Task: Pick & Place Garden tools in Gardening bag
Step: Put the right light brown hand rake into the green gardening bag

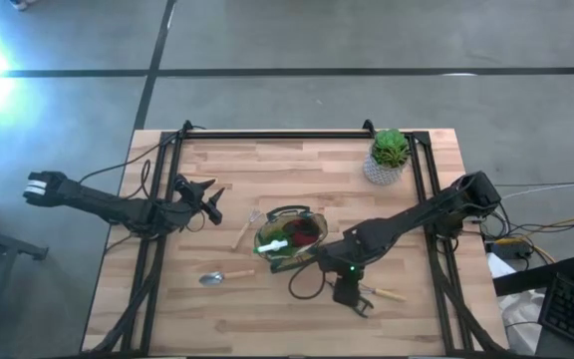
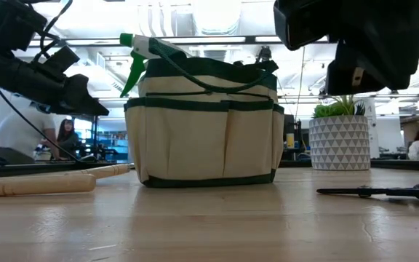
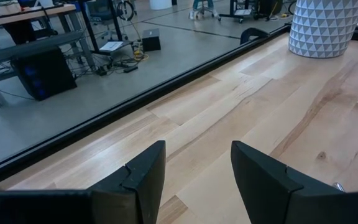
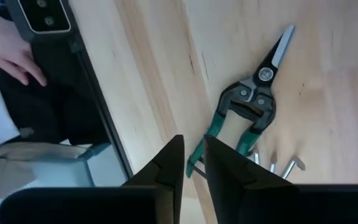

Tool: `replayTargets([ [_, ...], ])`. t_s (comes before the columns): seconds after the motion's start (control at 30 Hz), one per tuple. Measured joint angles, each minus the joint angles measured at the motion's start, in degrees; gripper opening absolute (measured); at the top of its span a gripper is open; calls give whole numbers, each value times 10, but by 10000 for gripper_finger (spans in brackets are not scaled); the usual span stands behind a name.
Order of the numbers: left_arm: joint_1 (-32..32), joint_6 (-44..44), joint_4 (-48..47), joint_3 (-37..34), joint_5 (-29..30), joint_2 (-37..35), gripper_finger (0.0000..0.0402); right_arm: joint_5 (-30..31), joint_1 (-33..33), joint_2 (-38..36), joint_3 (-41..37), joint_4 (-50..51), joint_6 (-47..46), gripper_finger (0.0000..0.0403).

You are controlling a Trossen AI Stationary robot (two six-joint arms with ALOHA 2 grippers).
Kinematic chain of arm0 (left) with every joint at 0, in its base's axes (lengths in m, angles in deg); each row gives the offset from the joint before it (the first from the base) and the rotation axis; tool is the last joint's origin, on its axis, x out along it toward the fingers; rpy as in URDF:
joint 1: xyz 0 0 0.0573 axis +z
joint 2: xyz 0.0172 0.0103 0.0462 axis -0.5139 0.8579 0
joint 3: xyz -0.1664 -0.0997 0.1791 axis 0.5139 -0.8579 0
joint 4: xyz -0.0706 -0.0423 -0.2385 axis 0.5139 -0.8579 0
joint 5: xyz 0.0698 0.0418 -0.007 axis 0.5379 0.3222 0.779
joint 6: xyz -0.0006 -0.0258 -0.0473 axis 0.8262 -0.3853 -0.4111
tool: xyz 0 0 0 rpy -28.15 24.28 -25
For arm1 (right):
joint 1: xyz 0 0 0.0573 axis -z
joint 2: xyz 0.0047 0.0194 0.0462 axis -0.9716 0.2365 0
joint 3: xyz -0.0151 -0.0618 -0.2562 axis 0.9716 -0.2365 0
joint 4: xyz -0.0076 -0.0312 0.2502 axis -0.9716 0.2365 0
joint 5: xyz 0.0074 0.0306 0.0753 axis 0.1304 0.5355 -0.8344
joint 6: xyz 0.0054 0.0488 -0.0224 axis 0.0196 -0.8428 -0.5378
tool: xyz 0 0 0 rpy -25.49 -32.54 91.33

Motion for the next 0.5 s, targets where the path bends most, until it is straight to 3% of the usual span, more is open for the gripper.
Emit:
replayTargets([
  [0.5,0,0,0,0,0,0,186,4,-31,1,-1,8,-156,56],
])
